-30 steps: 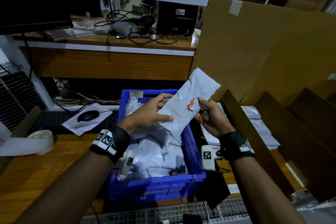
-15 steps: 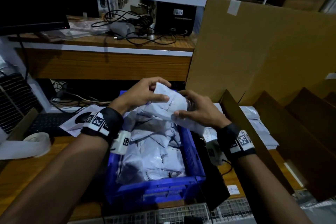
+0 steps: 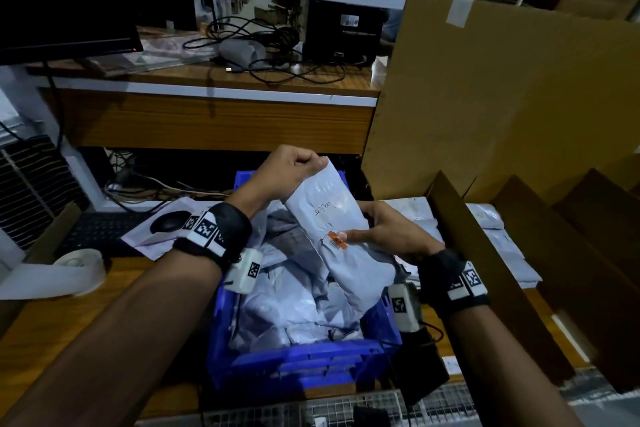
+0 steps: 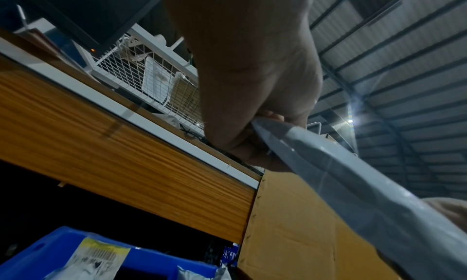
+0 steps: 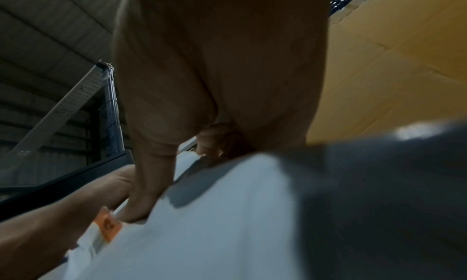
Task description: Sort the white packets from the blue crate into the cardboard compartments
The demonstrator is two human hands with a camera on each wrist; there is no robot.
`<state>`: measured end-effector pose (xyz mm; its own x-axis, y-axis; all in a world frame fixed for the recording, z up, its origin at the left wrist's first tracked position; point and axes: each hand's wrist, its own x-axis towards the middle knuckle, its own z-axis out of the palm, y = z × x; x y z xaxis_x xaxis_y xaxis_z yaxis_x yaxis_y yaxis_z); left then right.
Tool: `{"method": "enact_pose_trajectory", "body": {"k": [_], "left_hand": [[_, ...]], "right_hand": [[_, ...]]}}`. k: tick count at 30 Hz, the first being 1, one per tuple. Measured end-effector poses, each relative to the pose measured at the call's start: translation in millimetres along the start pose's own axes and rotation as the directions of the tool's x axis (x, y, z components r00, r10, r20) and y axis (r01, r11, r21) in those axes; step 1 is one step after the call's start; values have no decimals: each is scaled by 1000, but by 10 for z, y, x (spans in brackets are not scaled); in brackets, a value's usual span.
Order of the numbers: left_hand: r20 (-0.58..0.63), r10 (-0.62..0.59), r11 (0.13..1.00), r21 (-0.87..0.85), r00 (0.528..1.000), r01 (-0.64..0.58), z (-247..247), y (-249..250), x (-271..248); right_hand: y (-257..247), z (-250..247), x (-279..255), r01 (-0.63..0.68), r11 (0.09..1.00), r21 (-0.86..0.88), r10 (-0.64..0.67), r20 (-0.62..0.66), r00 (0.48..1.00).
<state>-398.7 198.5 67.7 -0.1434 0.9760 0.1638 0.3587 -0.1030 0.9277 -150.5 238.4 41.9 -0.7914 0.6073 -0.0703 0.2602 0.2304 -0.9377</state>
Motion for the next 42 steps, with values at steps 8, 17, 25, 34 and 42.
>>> {"method": "enact_pose_trajectory", "body": {"k": [8,17,25,34,42], "left_hand": [[45,51,999,10,998,-51,-26,89,-2],[60,36,999,-13,998,-35,13,-125,131],[-170,-332,887,278,928,369,157,-926,588],[-208,-403,800,392,891,454,756,-1233,936],[-201,-467,835,221,861,504,1076,-1456,1159]], "right_hand": [[-32,58,-53,-24,997,80,23,12,1000],[-6,15,-118,-91,994,61,90,17,996],[481,-582,93,-242,951,193,294,-318,901],[925,-923,519,-304,926,225,362,-297,884],[1244,-1106,655,-278,919,280,360,-309,880]]}}
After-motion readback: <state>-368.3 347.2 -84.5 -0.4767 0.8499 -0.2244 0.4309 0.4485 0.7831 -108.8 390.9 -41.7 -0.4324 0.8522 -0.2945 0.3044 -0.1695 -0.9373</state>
